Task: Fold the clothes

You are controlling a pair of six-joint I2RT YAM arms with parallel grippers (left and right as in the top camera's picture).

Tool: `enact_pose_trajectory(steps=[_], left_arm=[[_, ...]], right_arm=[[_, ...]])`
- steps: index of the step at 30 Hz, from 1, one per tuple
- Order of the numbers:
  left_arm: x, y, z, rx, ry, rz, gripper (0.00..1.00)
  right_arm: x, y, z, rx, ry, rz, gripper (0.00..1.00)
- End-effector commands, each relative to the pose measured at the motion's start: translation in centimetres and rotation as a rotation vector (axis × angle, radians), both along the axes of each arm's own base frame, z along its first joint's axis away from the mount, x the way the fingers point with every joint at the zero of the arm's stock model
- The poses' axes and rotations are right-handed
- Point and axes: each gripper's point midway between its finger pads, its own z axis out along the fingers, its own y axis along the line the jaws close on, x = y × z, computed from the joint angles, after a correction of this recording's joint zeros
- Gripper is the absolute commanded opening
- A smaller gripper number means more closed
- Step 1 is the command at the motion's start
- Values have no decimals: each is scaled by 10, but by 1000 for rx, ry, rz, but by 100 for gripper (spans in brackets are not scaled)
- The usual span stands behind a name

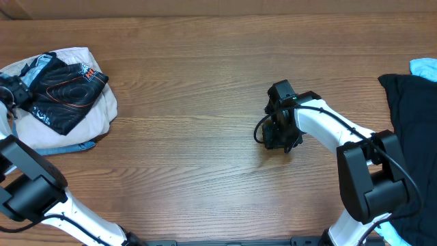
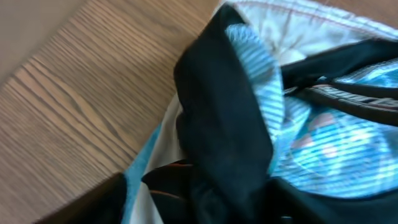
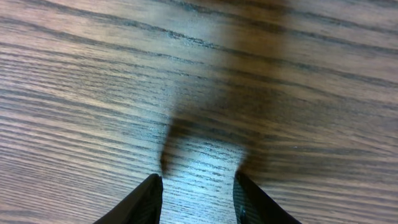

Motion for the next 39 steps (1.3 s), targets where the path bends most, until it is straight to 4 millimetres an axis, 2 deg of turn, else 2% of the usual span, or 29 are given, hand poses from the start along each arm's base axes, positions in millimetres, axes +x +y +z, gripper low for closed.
enact_pose_trajectory(steps=[1,3,5,6,10,13,16,20,21,23,26,27,31,32,36,39], left_arm=[[13,-1,17,-5,-64,-38,84],[17,-2,34,0,-101,-53,88],[20,-3,61,17,-145,-66,91],[21,-4,89,45,-179,-70,94],[18,-16,168,106,-294,-104,100],[18,-47,213,72,-388,-179,100],[17,-82,234,47,-412,-248,100],[25,-129,235,34,-370,-325,100],[28,-145,232,18,-353,-354,100],[33,-179,223,-19,-313,-423,100],[40,-233,212,-50,-257,-554,100],[45,-260,211,-39,-242,-626,100],[50,-323,206,-11,-204,-782,100],[47,-350,201,-19,-180,-851,100],[37,-396,190,-51,-130,-948,100],[27,-400,184,-51,-79,-950,100]], right_arm=[[-4,-7,-4,-23,15,-6,41],[-4,-7,-4,-22,14,-6,41],[-4,-7,-4,-22,14,-6,41],[-4,-7,-4,-23,14,-6,41],[-3,-7,-4,-22,13,-6,41],[-3,-7,-4,-22,12,-6,44],[0,-4,-3,-9,0,-6,53],[4,5,0,41,-5,-7,77],[6,7,2,53,-9,-7,83],[14,12,7,73,-31,-6,100],[35,19,20,93,-95,-5,100],[48,23,31,106,-136,-4,100],[92,31,70,118,-282,-5,100],[111,32,88,108,-350,-10,100],[138,39,130,143,-453,-15,100],[138,34,151,127,-449,-17,100]])
